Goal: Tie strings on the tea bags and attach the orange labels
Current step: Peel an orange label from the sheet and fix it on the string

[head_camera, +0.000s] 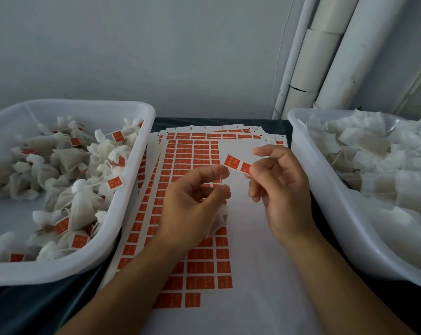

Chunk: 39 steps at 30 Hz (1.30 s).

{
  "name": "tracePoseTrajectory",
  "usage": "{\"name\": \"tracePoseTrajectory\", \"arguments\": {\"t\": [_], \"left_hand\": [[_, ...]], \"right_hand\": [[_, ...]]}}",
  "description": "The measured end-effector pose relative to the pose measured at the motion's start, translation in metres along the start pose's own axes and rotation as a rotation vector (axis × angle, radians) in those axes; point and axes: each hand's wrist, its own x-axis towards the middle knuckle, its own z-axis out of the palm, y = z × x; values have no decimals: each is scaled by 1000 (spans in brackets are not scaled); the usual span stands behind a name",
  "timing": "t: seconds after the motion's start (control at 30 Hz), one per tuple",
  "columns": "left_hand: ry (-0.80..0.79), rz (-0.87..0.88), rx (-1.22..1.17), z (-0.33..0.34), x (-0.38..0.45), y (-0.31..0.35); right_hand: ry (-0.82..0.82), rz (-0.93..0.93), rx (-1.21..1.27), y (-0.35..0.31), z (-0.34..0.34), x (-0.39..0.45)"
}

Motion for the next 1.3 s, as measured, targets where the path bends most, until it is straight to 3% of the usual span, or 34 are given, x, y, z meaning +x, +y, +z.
{"name": "tracePoseTrajectory", "arguments": {"t": [0.27,0.73,1.1,1.3], "left_hand": [[-82,-12,-78,-1,-3,1],[-92,-19,-108,1,-6,7],[2,-126,-109,3,-5,7],[-6,-93,-119,1,-6,5]], "right_hand": [[-119,11,-177,0,5,-6],[-90,-17,-311,2,9,-8],[45,-68,-46,-5,5,-4],[-93,-53,-175,-3,9,-9]]}}
